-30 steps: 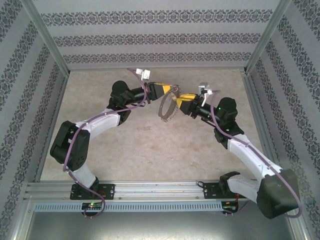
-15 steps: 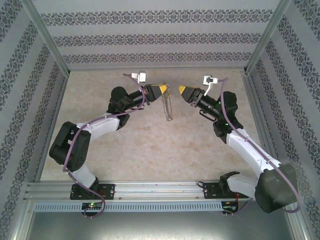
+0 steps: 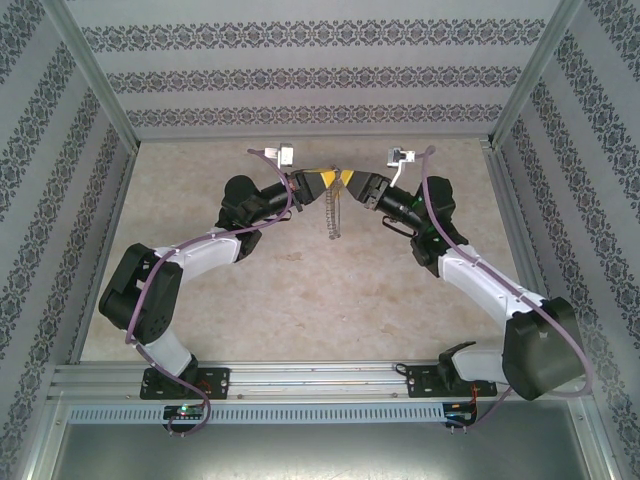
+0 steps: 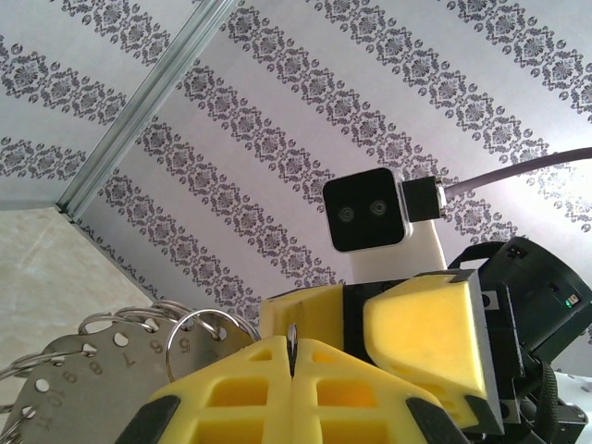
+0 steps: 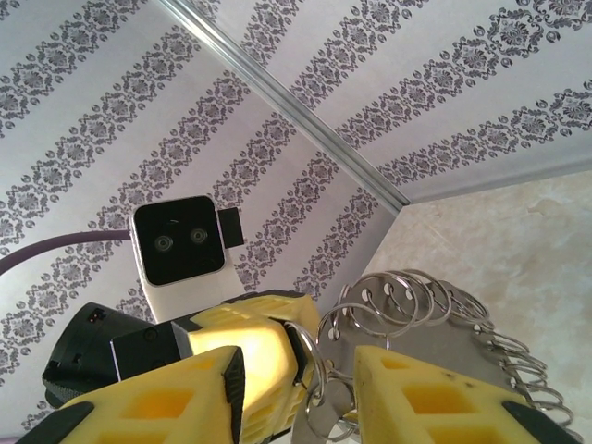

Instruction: Put the keys on the keyring

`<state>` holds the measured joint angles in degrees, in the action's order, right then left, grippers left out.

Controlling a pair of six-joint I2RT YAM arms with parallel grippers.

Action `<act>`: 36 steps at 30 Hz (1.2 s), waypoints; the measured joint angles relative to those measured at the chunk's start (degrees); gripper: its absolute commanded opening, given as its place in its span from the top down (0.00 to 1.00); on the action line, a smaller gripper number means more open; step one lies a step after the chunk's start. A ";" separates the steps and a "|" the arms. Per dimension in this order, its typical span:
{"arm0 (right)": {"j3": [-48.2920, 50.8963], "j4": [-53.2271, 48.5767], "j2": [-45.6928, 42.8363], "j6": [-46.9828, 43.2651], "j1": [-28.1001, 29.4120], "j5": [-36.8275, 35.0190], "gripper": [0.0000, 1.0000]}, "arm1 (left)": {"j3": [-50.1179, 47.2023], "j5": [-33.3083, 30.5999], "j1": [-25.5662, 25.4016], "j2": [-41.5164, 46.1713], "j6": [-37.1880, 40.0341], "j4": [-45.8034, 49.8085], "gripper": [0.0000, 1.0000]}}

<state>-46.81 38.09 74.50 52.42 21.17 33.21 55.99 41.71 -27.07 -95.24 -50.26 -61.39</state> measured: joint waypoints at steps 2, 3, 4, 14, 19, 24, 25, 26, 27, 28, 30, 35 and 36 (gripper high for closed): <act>-0.17 0.37 0.48 0.00 0.00 0.00 0.64 | 0.00 0.00 0.00 0.00 0.00 0.00 1.00; -0.31 0.46 0.70 0.02 0.00 0.00 0.64 | 0.00 0.00 0.00 0.00 0.00 0.00 1.00; -0.39 0.68 0.90 0.07 0.00 0.02 0.64 | 0.00 0.00 0.00 0.00 0.00 0.00 1.00; -1.25 1.68 2.43 0.59 0.11 0.35 0.75 | 0.07 0.02 -0.72 -0.02 0.02 0.02 1.00; -1.27 2.12 2.82 1.27 0.44 0.76 0.88 | 0.09 -0.02 -0.70 -0.02 0.02 0.09 1.00; -1.29 3.02 2.82 1.27 0.46 1.36 1.00 | 0.22 -0.90 -0.68 -0.02 0.02 0.33 1.00; -1.29 2.99 2.82 1.22 0.44 1.36 1.00 | 0.24 -0.90 -0.68 -0.02 0.02 0.48 0.99; -1.29 2.99 2.82 1.20 0.44 1.36 1.00 | 0.26 -0.90 -0.68 -0.02 0.02 0.50 0.89; -1.29 2.95 2.82 1.18 0.42 1.38 1.00 | 0.28 -0.90 -0.68 -0.02 0.07 0.55 0.77; -1.29 2.91 2.80 1.11 0.33 1.62 1.00 | 0.28 -0.79 -0.68 -0.02 0.24 0.57 0.71; -1.29 2.10 2.80 0.66 0.02 2.03 1.00 | 0.28 -0.83 -0.68 0.24 1.27 1.25 0.62; -1.29 -0.39 2.47 -1.49 -2.29 3.93 1.00 | 0.28 -0.85 -0.07 4.37 5.31 7.52 0.50; -1.29 -0.61 2.40 -1.90 -2.86 4.66 1.00 | 0.35 -0.61 0.20 5.81 6.60 9.31 0.48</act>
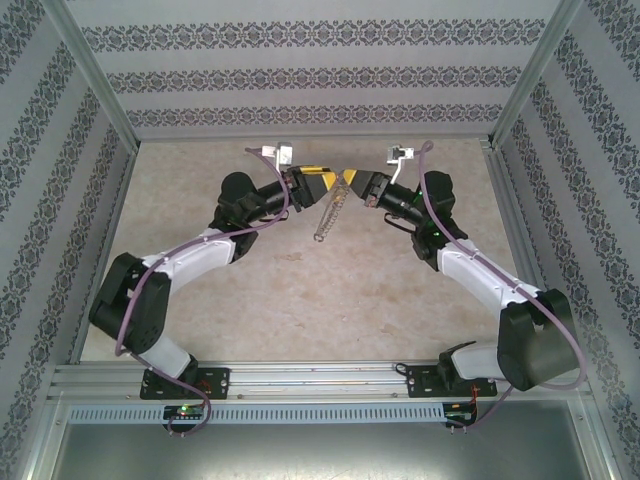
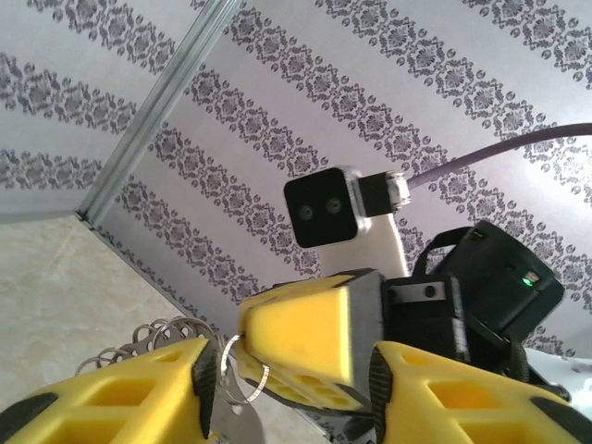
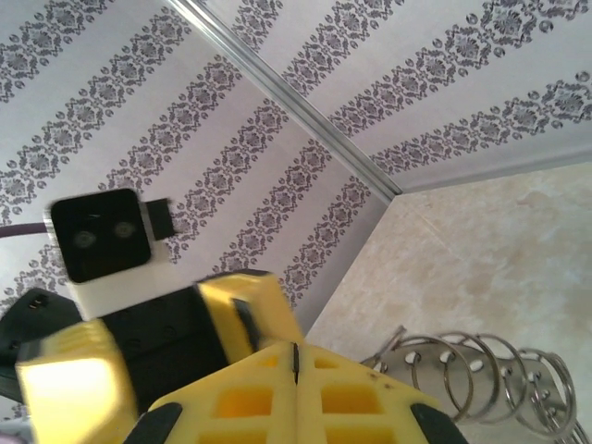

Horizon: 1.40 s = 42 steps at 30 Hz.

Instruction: Put the keys on the keyring

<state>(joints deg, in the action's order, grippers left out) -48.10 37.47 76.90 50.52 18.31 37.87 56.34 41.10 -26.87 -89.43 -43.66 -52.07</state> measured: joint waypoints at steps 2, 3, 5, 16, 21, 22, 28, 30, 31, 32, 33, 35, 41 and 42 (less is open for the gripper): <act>-0.02 -0.17 -0.02 -0.90 -0.81 1.51 1.00 | 0.74 0.63 0.39 2.23 2.10 3.48 0.47; -0.02 -0.35 -0.02 -1.27 -1.18 2.49 1.00 | 1.46 0.94 0.59 3.06 3.23 5.33 0.47; -0.15 -0.46 0.02 -1.88 -1.73 4.52 1.00 | 3.69 2.38 0.83 3.91 5.46 9.25 0.47; -3.82 -0.61 2.40 -4.22 -2.08 15.47 1.00 | 10.19 10.01 1.64 2.86 12.04 23.87 0.57; -3.82 -0.68 2.67 -4.26 -2.08 17.07 1.00 | 10.27 11.37 2.25 1.22 12.68 26.23 0.59; -3.82 -0.76 2.69 -4.26 -2.08 17.14 1.00 | 10.29 11.47 2.25 0.98 12.70 26.34 0.59; -3.82 -0.83 2.69 -4.26 -2.08 17.29 1.00 | 10.29 12.98 2.25 0.20 12.52 26.77 0.64; -3.82 -0.83 2.71 -4.26 -2.10 17.29 1.00 | 10.29 13.53 2.25 -0.07 11.93 26.69 0.65; -3.82 -0.83 2.71 -4.26 -2.10 17.29 1.00 | 10.29 13.79 2.25 -0.17 11.69 26.58 0.65; -3.82 -0.83 2.71 -4.26 -2.08 17.31 1.00 | 10.29 14.03 2.25 -0.35 11.50 26.34 0.66; -3.82 -0.83 2.73 -4.26 -2.10 17.31 1.00 | 10.29 14.23 2.25 -0.55 11.23 26.03 0.66; -3.82 -0.83 2.78 -4.26 -2.10 17.29 1.00 | 10.32 14.47 2.25 -0.87 10.62 25.62 0.67; -3.82 -0.81 2.89 -4.26 -2.10 17.29 1.00 | 10.32 15.78 2.25 -1.95 8.24 22.58 0.71; -3.82 -0.81 3.02 -4.24 -2.08 17.29 1.00 | 10.32 15.91 2.25 -2.19 7.78 22.08 0.71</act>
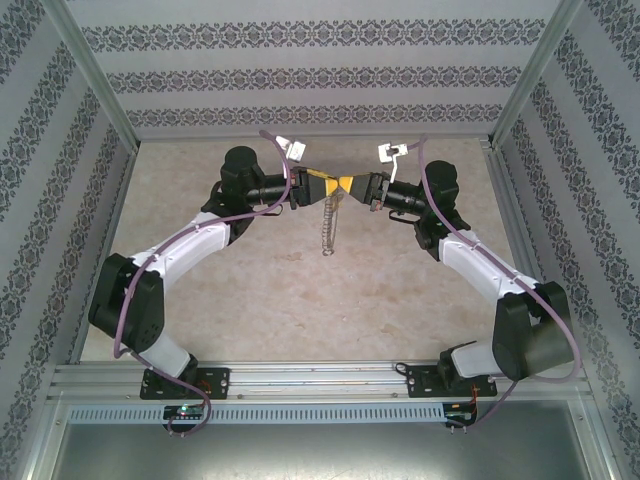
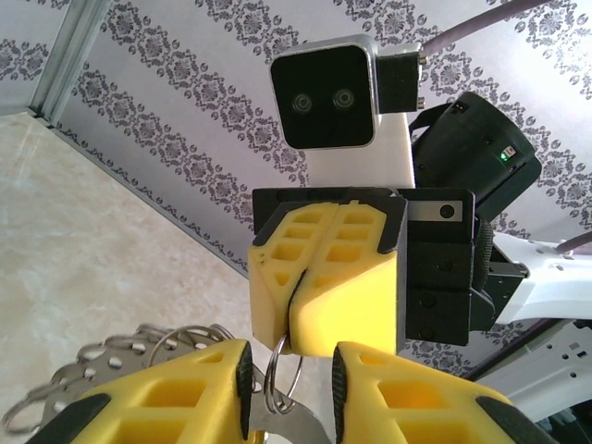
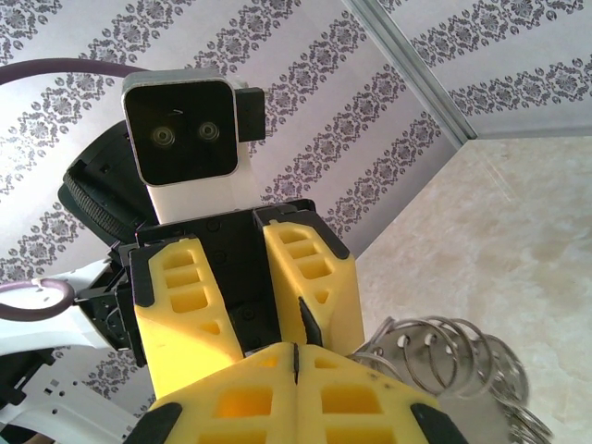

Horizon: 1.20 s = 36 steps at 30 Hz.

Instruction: Put the keys on the keyring

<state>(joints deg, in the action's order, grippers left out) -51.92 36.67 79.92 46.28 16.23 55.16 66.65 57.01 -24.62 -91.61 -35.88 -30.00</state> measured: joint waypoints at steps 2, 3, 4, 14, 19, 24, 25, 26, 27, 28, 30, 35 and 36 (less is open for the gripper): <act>0.00 0.00 0.31 0.00 0.00 -0.02 1.00 | 0.00 0.26 0.00 -0.39 -0.74 -0.96 0.72; 0.00 0.00 0.50 0.00 0.00 -0.02 1.00 | 0.00 0.33 0.00 -0.57 -1.05 -1.38 0.72; 0.00 0.00 0.66 0.00 0.00 0.00 1.00 | 0.00 0.39 0.00 -0.70 -1.29 -1.60 0.74; -0.48 0.46 0.98 0.02 0.00 0.00 1.00 | 0.00 0.37 0.02 -0.76 -2.08 -2.21 0.78; -0.81 0.48 1.46 0.02 0.00 0.00 1.00 | -0.02 0.44 0.02 -0.76 -1.90 -2.19 0.76; -0.85 0.96 1.68 0.22 0.00 0.00 1.00 | -0.02 0.42 0.11 -0.76 -1.60 -2.14 0.81; -0.85 1.14 1.68 0.24 0.00 0.00 1.00 | -0.02 0.42 0.17 -0.76 -1.44 -2.14 0.82; -0.85 1.25 1.68 0.24 0.00 0.00 1.00 | -0.02 0.42 0.22 -0.76 -1.42 -2.14 0.83; -0.85 1.31 1.68 0.24 0.00 0.00 1.00 | -0.02 0.42 0.26 -0.76 -1.27 -2.12 0.83; -0.85 1.36 1.68 0.24 0.00 0.00 1.00 | -0.02 0.42 0.26 -0.76 -1.18 -2.12 0.83; -0.85 1.36 1.68 0.24 0.00 0.00 1.00 | -0.02 0.42 0.26 -0.76 -0.79 -2.10 0.84; -0.85 1.36 1.68 0.26 0.02 0.02 1.00 | -0.04 0.39 0.26 -0.76 0.70 -1.09 0.86; -0.85 1.36 1.73 0.26 0.02 0.02 1.00 | -0.04 0.39 0.26 -0.76 1.14 -0.74 0.89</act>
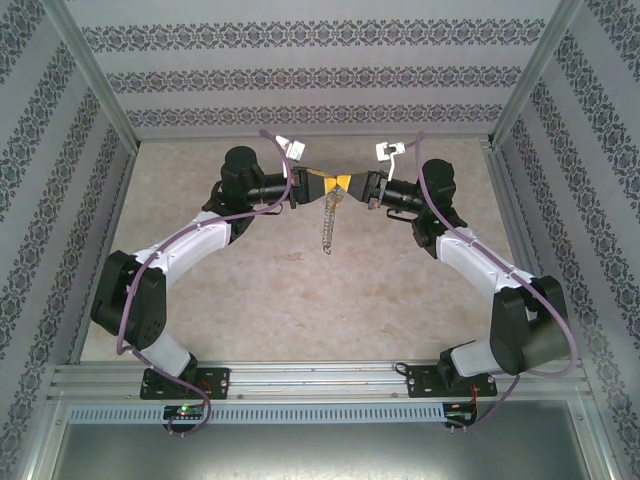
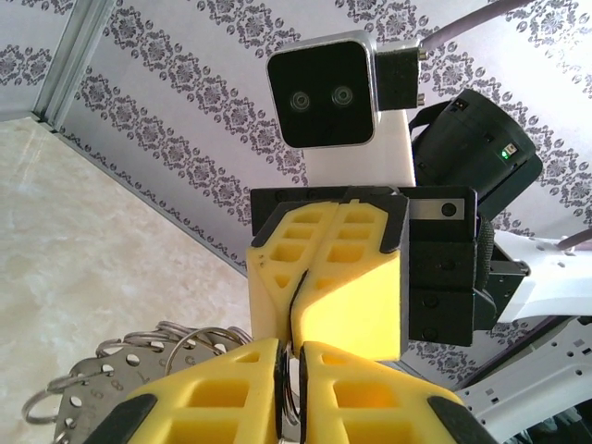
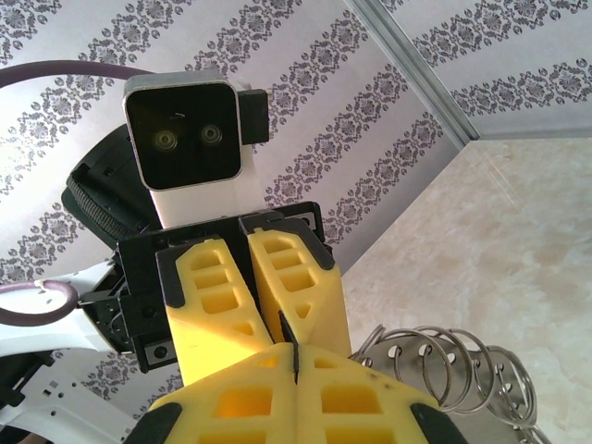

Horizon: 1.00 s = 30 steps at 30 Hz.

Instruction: Put the keys on the keyring

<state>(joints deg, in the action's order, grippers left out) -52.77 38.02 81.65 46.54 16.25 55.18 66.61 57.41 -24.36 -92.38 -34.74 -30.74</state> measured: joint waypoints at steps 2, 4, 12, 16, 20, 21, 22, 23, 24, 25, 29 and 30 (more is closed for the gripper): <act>0.00 -0.02 0.09 0.02 0.00 0.02 1.00 | 0.00 -0.09 0.00 0.00 0.68 0.81 0.92; 0.00 -0.04 0.17 0.02 0.00 0.02 1.00 | 0.00 -0.35 0.00 0.00 1.44 1.36 0.98; 0.02 -0.24 -0.15 0.63 -0.44 -0.44 0.68 | 0.00 -0.44 -0.11 0.00 1.92 1.55 1.00; 1.36 -0.55 -4.07 0.66 -3.45 -2.12 0.60 | 0.00 -0.15 -0.44 0.00 1.92 1.62 1.00; 4.68 -2.21 -10.25 -1.36 -5.25 -4.79 0.56 | 0.00 0.04 -0.44 0.00 1.90 1.68 1.00; 5.70 -2.64 -11.63 -2.14 -5.22 -5.42 0.53 | 0.02 0.07 -0.44 0.00 1.88 1.68 1.00; 6.84 -2.93 -12.76 -3.08 -5.22 -6.21 0.51 | 0.02 0.11 -0.44 0.00 1.81 1.68 1.00; 8.00 -3.23 -13.62 -4.04 -5.09 -6.88 0.49 | 0.02 0.22 -0.44 0.00 1.75 1.68 1.00; 8.92 -3.56 -14.08 -5.07 -5.03 -7.45 0.48 | 0.02 0.26 -0.44 0.00 1.75 1.68 1.00; 10.01 -3.82 -14.38 -6.23 -4.74 -8.20 0.47 | 0.07 0.39 -0.44 0.00 1.73 1.68 1.00; 14.43 -4.85 -14.49 -11.15 -3.39 -10.43 0.45 | 0.20 0.68 -0.44 0.00 1.70 1.75 1.00; 15.21 -4.94 -14.49 -12.17 -2.95 -10.78 0.45 | 0.31 0.74 -0.44 0.00 1.70 1.81 1.00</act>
<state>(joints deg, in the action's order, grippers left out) -37.56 33.08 67.16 34.37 13.30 44.40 66.92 58.15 -24.80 -92.38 -33.04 -28.93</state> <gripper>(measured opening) 0.545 0.053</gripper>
